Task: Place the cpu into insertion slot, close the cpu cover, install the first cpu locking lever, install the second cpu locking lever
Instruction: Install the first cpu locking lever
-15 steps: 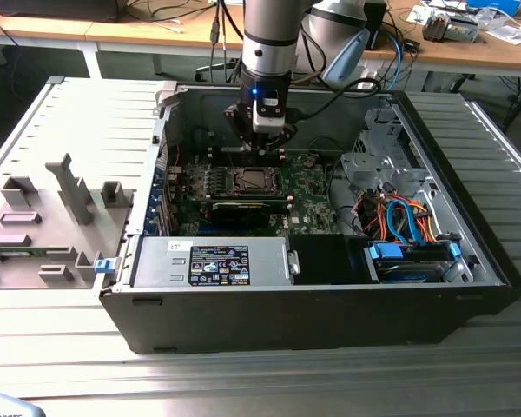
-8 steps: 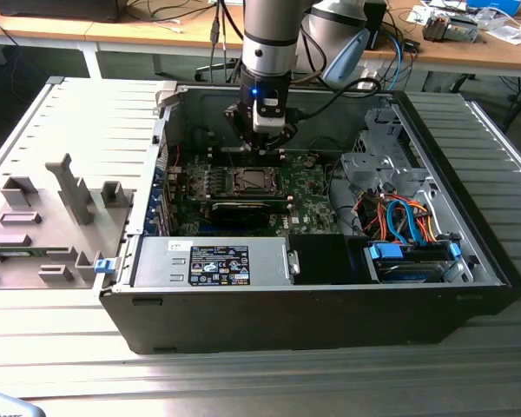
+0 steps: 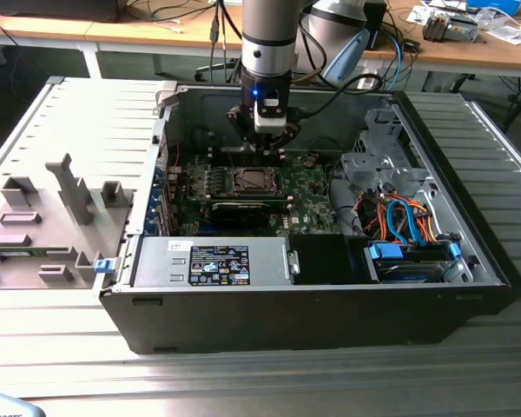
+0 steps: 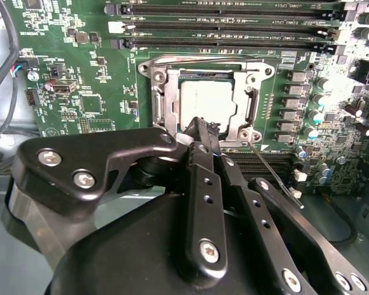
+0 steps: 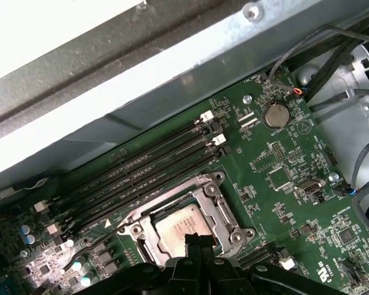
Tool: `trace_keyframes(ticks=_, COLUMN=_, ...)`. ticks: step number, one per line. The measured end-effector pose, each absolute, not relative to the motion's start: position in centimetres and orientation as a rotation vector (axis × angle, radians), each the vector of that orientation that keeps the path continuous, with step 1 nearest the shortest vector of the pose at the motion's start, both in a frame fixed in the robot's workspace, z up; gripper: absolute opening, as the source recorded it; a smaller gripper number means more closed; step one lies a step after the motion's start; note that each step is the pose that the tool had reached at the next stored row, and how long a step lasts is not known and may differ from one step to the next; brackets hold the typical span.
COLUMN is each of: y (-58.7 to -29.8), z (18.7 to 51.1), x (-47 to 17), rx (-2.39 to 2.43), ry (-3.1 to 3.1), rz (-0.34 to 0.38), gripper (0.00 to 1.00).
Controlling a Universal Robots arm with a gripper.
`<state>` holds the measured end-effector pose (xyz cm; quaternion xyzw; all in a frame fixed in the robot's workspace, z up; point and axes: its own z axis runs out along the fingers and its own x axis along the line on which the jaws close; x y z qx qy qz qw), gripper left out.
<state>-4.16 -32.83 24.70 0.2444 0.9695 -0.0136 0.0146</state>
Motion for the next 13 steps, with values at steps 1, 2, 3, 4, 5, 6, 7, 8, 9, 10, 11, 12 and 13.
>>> trace_keyframes(ticks=1, y=-32.83, z=24.70, x=-4.16, rx=0.760, ry=3.017, rz=-0.042, gripper=0.11)
trace_keyframes(ticks=2, y=-32.83, z=24.70, x=-4.16, rx=0.760, ry=3.017, rz=-0.042, gripper=0.11)
trace_keyframes(ticks=3, y=-32.83, z=24.70, x=-4.16, rx=0.758, ry=3.017, rz=-0.042, gripper=0.11)
trace_keyframes(ticks=4, y=-32.83, z=24.70, x=-4.16, rx=0.755, ry=3.018, rz=-0.042, gripper=0.11)
trace_keyframes(ticks=5, y=-32.83, z=24.71, x=-4.16, rx=0.752, ry=3.019, rz=-0.042, gripper=0.11)
trace_keyframes(ticks=6, y=-32.83, z=24.70, x=-4.16, rx=0.749, ry=3.019, rz=-0.042, gripper=0.11)
trace_keyframes(ticks=7, y=-32.83, z=24.70, x=-4.16, rx=0.743, ry=3.021, rz=-0.042, gripper=0.11)
trace_keyframes(ticks=8, y=-32.83, z=24.70, x=-4.16, rx=0.738, ry=3.022, rz=-0.041, gripper=0.11)
trace_keyframes(ticks=9, y=-32.83, z=24.71, x=-4.16, rx=0.731, ry=3.024, rz=-0.041, gripper=0.11)
trace_keyframes(ticks=10, y=-32.83, z=24.70, x=-4.16, rx=0.726, ry=3.025, rz=-0.041, gripper=0.11)
trace_keyframes(ticks=11, y=-32.83, z=24.70, x=-4.16, rx=0.718, ry=3.027, rz=-0.041, gripper=0.11)
trace_keyframes(ticks=12, y=-32.83, z=24.70, x=-4.16, rx=0.709, ry=3.029, rz=-0.041, gripper=0.11)
trace_keyframes(ticks=13, y=-32.83, z=24.71, x=-4.16, rx=0.704, ry=3.030, rz=-0.041, gripper=0.11)
